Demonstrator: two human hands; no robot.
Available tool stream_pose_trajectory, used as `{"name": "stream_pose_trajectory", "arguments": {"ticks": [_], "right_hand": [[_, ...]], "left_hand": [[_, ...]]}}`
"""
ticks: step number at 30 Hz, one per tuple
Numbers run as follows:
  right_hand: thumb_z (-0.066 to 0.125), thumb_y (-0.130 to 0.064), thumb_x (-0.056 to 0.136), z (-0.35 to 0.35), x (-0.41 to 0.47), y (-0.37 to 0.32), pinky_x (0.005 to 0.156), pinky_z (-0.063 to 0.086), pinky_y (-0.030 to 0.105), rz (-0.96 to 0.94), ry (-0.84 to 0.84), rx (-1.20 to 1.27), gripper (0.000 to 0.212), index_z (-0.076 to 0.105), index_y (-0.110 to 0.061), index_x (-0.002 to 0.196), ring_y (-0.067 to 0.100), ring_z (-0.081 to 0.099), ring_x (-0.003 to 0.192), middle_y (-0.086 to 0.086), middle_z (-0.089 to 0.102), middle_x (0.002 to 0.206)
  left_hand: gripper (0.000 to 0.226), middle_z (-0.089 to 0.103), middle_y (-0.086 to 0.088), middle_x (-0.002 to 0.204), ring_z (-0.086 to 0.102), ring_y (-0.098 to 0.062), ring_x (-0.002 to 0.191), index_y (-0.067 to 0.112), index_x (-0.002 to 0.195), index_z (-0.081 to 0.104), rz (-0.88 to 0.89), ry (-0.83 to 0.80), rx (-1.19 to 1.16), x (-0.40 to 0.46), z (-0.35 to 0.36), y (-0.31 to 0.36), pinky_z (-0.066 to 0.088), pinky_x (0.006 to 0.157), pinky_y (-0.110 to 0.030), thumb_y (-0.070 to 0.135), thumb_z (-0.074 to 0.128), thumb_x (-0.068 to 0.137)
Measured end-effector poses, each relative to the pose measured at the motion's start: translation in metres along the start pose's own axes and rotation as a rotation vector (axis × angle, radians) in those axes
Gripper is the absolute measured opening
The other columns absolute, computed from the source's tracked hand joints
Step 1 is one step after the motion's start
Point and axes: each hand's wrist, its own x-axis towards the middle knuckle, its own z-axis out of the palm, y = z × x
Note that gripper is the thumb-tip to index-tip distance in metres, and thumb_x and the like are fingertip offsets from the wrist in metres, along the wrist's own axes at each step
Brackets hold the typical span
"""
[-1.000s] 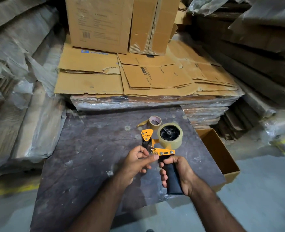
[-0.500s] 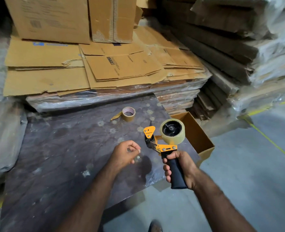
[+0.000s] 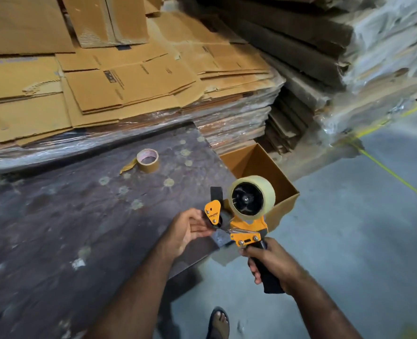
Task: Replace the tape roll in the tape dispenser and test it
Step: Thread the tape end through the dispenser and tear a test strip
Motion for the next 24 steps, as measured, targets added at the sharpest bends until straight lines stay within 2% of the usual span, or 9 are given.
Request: {"name": "stream_pose_trajectory", "arguments": {"ticks": [3,5,7,10,13,16,18,20,24], "right_hand": [[0.070,-0.019,0.089,-0.026,0.022,0.017,0.051,0.048,0.036,-0.018,0.039,-0.121,0.017,0.061,-0.007,0.079,0.028,0.051,0.045,0.015,0.059,0.057],[0.070,-0.022,0.088,-0.038,0.043,0.027,0.052,0.048,0.035,-0.037,0.094,-0.218,0.022,0.061,-0.011,0.072,0.029,0.056,0.045,0.013,0.062,0.054],[0.070,-0.024,0.088,-0.047,0.064,0.036,0.049,0.047,0.030,-0.062,0.143,-0.310,0.027,0.060,-0.016,0.064,0.026,0.058,0.043,0.010,0.063,0.051],[0.073,-0.039,0.084,-0.054,0.095,0.053,0.042,0.043,0.024,-0.068,0.199,-0.417,0.033,0.063,-0.013,0.066,0.018,0.060,0.042,0.006,0.064,0.050],[0.070,-0.059,0.076,-0.054,0.125,0.073,0.054,0.051,0.034,-0.108,0.237,-0.579,0.040,0.054,-0.024,0.063,0.027,0.065,0.060,0.002,0.063,0.056],[0.071,-0.053,0.081,-0.049,0.143,0.086,0.058,0.046,0.036,-0.142,0.273,-0.694,0.045,0.042,-0.025,0.060,0.030,0.060,0.064,-0.004,0.053,0.054],[0.069,-0.053,0.082,-0.047,0.147,0.094,0.058,0.045,0.035,-0.138,0.296,-0.728,0.045,0.045,-0.022,0.061,0.032,0.061,0.067,0.001,0.057,0.057],[0.066,-0.051,0.082,-0.047,0.144,0.108,0.060,0.047,0.036,-0.100,0.314,-0.757,0.038,0.055,-0.017,0.069,0.036,0.064,0.074,0.009,0.067,0.067],[0.052,-0.057,0.072,-0.052,0.133,0.143,0.056,0.038,0.033,-0.081,0.296,-0.800,0.041,0.056,-0.017,0.076,0.040,0.065,0.077,0.013,0.069,0.073]], "left_hand": [[0.021,0.071,-0.014,0.077,0.067,-0.023,0.065,0.006,0.089,0.068,0.012,0.054,0.083,0.031,0.027,-0.007,0.061,0.067,-0.036,0.010,0.050,0.100],[0.015,0.071,-0.012,0.080,0.065,-0.022,0.067,0.013,0.091,0.067,0.025,0.125,0.118,0.054,0.039,-0.013,0.060,0.067,-0.036,0.002,0.057,0.096],[0.029,0.073,-0.009,0.076,0.067,-0.022,0.066,0.019,0.094,0.065,-0.010,0.207,0.092,0.079,0.042,-0.020,0.060,0.070,-0.039,-0.009,0.057,0.091],[0.027,0.072,-0.009,0.074,0.069,-0.019,0.062,0.007,0.097,0.066,-0.099,0.256,0.078,0.114,0.033,-0.034,0.060,0.065,-0.036,-0.013,0.050,0.092],[0.031,0.069,-0.010,0.072,0.066,-0.013,0.053,0.004,0.089,0.070,-0.124,0.285,0.119,0.142,0.028,-0.047,0.060,0.052,-0.029,-0.013,0.044,0.093],[0.024,0.068,-0.005,0.067,0.062,-0.016,0.053,0.014,0.075,0.069,-0.037,0.348,0.245,0.167,0.024,-0.050,0.050,0.047,-0.022,0.000,0.061,0.091],[0.015,0.068,-0.003,0.063,0.060,-0.020,0.056,0.020,0.067,0.070,0.059,0.397,0.352,0.181,0.018,-0.049,0.045,0.049,-0.022,0.009,0.072,0.078],[0.007,0.068,-0.002,0.063,0.060,-0.021,0.058,0.025,0.062,0.070,0.166,0.361,0.471,0.194,0.013,-0.045,0.045,0.054,-0.024,0.021,0.074,0.067],[0.016,0.065,0.006,0.065,0.057,-0.002,0.058,0.028,0.068,0.068,0.314,0.270,0.664,0.207,0.010,-0.035,0.045,0.059,-0.020,0.018,0.079,0.075]]}}
